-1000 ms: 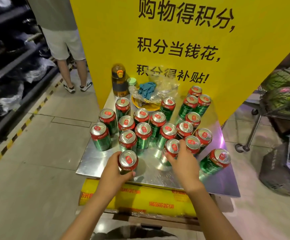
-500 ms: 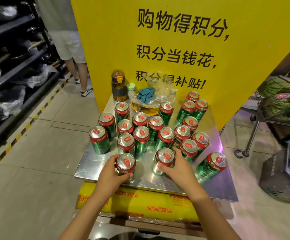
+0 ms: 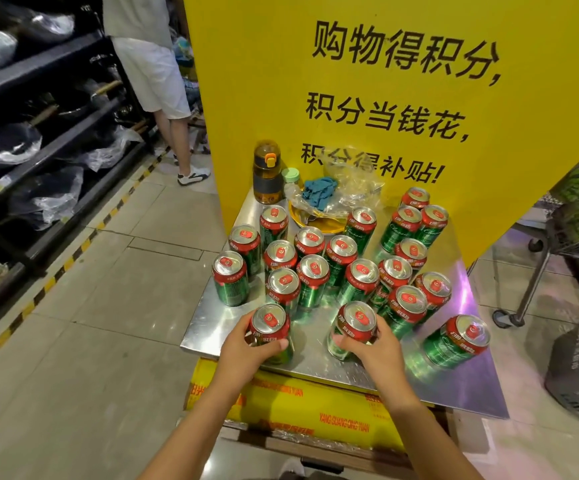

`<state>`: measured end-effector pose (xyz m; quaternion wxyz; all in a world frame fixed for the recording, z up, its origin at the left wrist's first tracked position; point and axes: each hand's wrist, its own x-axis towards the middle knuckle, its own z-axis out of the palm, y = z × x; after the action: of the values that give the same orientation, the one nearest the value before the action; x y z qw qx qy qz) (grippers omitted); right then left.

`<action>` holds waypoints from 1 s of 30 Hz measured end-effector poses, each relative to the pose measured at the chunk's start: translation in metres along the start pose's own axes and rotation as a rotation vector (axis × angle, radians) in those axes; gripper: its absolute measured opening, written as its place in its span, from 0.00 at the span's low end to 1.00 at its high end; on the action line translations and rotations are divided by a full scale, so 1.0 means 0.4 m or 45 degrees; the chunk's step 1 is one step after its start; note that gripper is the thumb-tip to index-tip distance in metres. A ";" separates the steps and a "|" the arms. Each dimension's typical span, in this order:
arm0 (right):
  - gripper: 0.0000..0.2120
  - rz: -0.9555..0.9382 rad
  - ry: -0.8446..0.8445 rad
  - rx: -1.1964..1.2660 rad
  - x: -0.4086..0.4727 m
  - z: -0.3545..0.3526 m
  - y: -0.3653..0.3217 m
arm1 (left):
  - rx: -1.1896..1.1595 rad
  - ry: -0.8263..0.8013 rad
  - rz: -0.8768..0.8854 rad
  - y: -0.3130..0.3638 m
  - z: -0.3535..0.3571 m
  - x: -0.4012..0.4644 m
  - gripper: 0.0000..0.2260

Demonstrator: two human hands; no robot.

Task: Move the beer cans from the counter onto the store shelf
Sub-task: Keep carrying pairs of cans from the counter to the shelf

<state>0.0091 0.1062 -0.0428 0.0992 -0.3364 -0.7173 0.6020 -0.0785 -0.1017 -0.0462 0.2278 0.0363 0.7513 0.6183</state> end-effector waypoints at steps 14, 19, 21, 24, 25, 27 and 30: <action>0.32 -0.094 -0.445 0.334 -0.149 0.312 -0.235 | -0.341 0.321 0.018 0.092 -0.427 -0.138 0.28; 0.35 -0.165 -0.653 0.307 -0.204 0.543 -0.324 | -0.395 0.536 0.032 0.072 -0.641 -0.231 0.33; 0.34 -0.198 -0.773 0.246 -0.230 0.643 -0.351 | -0.390 0.631 0.040 0.057 -0.730 -0.273 0.32; 0.34 -0.232 -0.923 0.172 -0.276 0.802 -0.383 | -0.394 0.800 0.039 0.035 -0.857 -0.340 0.28; 0.34 -0.240 -0.970 0.162 -0.294 0.856 -0.391 | -0.403 0.854 0.041 0.025 -0.898 -0.361 0.26; 0.36 -0.256 -1.066 0.135 -0.334 0.963 -0.405 | -0.418 0.972 0.037 0.002 -0.977 -0.402 0.22; 0.37 -0.275 -1.199 0.115 -0.396 1.109 -0.424 | -0.385 1.139 0.010 -0.034 -1.092 -0.458 0.25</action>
<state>-0.1759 -0.3510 0.0433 -0.1600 0.0536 -0.6881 0.7057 -0.0806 -0.5651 0.0530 -0.1178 -0.2644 0.6770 0.6767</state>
